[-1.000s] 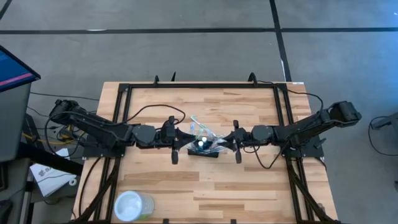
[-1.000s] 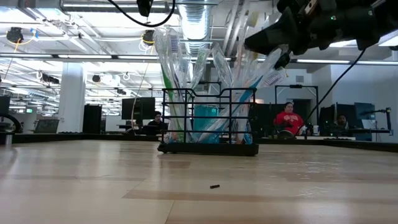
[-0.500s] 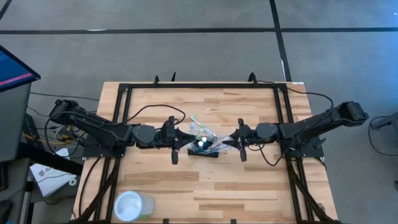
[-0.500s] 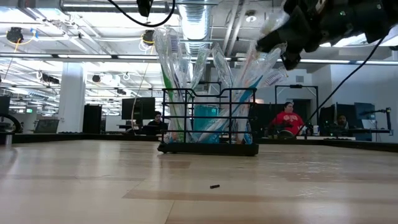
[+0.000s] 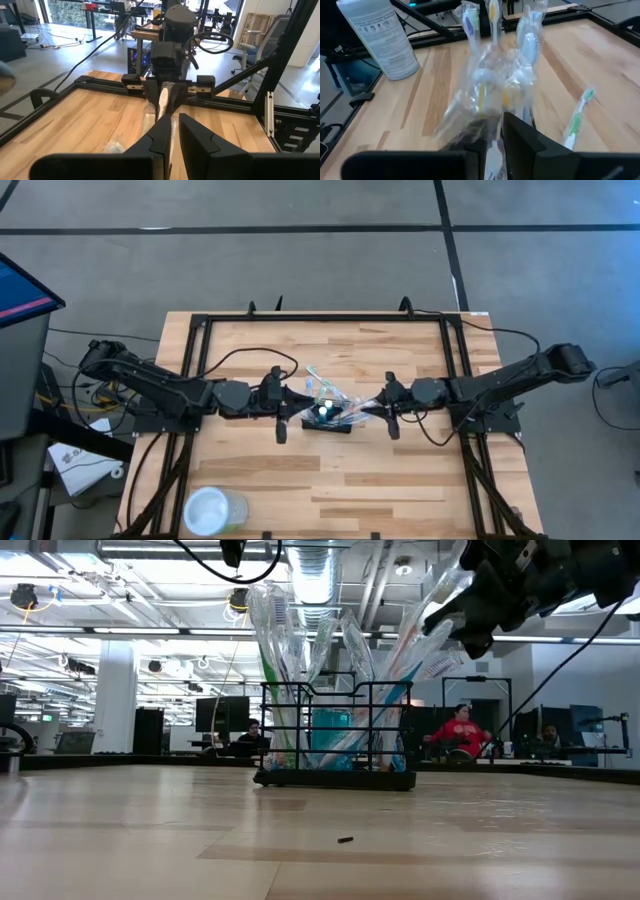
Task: Pick & Place toothbrushing station
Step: Put the orange toothbrush into the wire organizer
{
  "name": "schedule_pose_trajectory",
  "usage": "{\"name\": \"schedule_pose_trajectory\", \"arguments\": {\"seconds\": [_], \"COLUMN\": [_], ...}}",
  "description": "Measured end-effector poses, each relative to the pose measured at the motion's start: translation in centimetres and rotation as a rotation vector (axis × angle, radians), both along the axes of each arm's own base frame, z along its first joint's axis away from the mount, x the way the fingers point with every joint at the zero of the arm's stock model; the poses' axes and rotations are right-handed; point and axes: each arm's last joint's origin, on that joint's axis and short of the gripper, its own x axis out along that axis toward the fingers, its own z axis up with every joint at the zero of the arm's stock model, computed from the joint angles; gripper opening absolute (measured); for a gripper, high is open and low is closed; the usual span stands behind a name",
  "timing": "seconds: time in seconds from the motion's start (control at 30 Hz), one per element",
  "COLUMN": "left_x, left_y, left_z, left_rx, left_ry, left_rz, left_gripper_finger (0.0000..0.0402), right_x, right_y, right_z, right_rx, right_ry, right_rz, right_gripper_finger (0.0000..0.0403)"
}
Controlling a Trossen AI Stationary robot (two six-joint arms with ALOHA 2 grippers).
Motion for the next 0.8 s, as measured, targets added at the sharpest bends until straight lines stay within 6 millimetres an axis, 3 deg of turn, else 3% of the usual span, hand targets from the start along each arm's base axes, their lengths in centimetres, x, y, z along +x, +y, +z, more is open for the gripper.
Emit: {"name": "schedule_pose_trajectory", "arguments": {"seconds": [0.8], "left_x": [0.0], "left_y": [0.0], "left_z": [0.0], "left_rx": [0.0], "left_ry": [0.0], "left_rz": [0.0], "left_gripper_finger": [0.003], "right_x": [-3.8], "right_y": [-0.1], "right_z": [2.1], "right_rx": [0.029], "right_ry": [0.019], "right_rz": [0.025], "right_gripper_finger": [0.0054]}}
